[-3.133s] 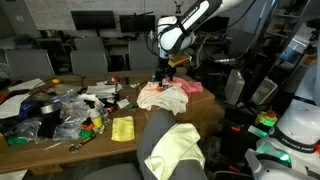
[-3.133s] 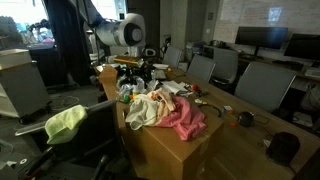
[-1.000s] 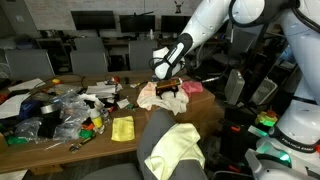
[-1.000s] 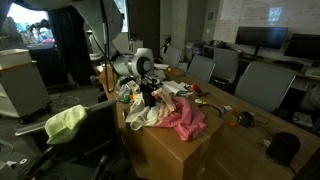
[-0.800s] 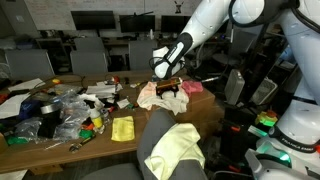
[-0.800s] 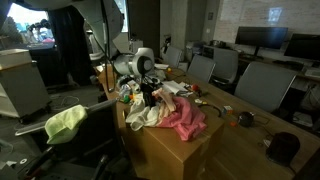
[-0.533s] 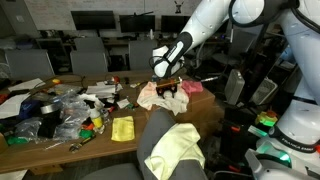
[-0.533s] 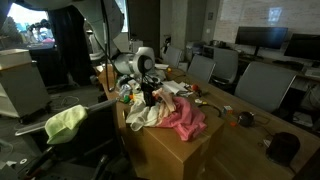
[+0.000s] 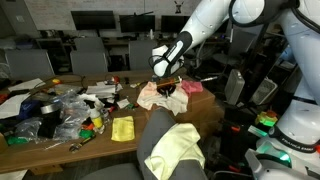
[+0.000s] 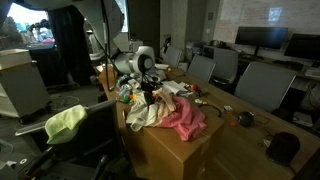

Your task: Pick up the two towels from the top of the brown box and put them on the backrest of the chair

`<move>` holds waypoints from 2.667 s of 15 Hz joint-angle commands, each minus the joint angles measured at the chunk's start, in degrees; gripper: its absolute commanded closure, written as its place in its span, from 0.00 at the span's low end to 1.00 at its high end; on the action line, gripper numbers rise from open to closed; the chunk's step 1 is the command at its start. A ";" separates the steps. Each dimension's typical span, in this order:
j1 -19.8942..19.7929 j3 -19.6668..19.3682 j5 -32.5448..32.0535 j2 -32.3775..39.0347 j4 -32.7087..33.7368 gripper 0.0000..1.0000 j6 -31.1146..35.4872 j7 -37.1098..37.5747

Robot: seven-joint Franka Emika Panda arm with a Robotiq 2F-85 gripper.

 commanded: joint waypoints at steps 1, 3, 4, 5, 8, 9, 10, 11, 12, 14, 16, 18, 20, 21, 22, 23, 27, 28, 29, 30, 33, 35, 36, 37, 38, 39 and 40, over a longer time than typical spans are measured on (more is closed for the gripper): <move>0.23 0.37 0.56 -3.20 -2.13 0.97 1.43 -1.42; 0.85 0.47 0.02 -6.10 -4.60 0.97 3.00 -2.12; 1.26 0.49 -0.32 -7.88 -6.12 0.97 4.26 -2.66; 1.80 0.36 -0.77 -9.72 -7.74 0.97 5.64 -3.03; 3.29 0.21 -2.09 -16.09 -13.48 0.97 10.23 -4.19; 3.75 0.18 -2.69 -18.39 -15.61 0.97 11.78 -4.49; 4.34 0.06 -3.53 -20.84 -17.85 0.97 13.27 -4.81; 4.75 -0.01 -4.40 -22.62 -19.45 0.97 14.39 -4.92; 5.30 -0.09 -5.71 -24.85 -21.41 0.97 15.53 -4.89; 5.89 0.12 -8.65 -29.03 -24.97 0.97 17.06 -4.82; 6.44 0.53 -12.56 -32.88 -27.56 0.97 17.52 -4.34; 6.51 1.56 -16.80 -36.42 -29.57 0.97 16.91 -4.13; 6.01 3.22 -20.98 -39.64 -31.09 0.97 16.37 -3.60; 5.69 4.30 -22.65 -41.12 -31.80 0.97 16.11 -3.53; 5.40 5.45 -24.15 -42.53 -32.39 0.97 15.81 -3.51; 5.04 6.58 -25.15 -43.86 -33.02 0.97 15.62 -3.61; 3.69 11.21 -28.54 -48.26 -35.13 0.97 15.22 -3.61; 3.41 12.32 -29.09 -49.38 -35.87 0.97 15.18 -3.79; 3.07 13.34 -29.51 -50.28 -36.52 0.97 15.16 -4.03; 3.07 14.24 -29.06 -51.32 -37.51 0.97 14.84 -5.81; 3.60 16.18 -25.67 -53.58 -40.26 0.97 13.77 -12.88; 4.15 16.98 -23.05 -54.66 -42.00 0.97 13.26 -18.86; 4.37 17.42 -21.75 -55.04 -42.67 0.97 12.73 -21.91; 4.61 17.68 -20.50 -55.55 -43.26 0.97 12.24 -24.74; 4.65 18.09 -19.89 -55.98 -43.71 0.97 11.68 -26.89; 4.72 18.45 -19.48 -56.38 -44.08 0.97 10.97 -28.88; 4.72 18.89 -19.41 -56.77 -44.29 0.97 10.33 -30.28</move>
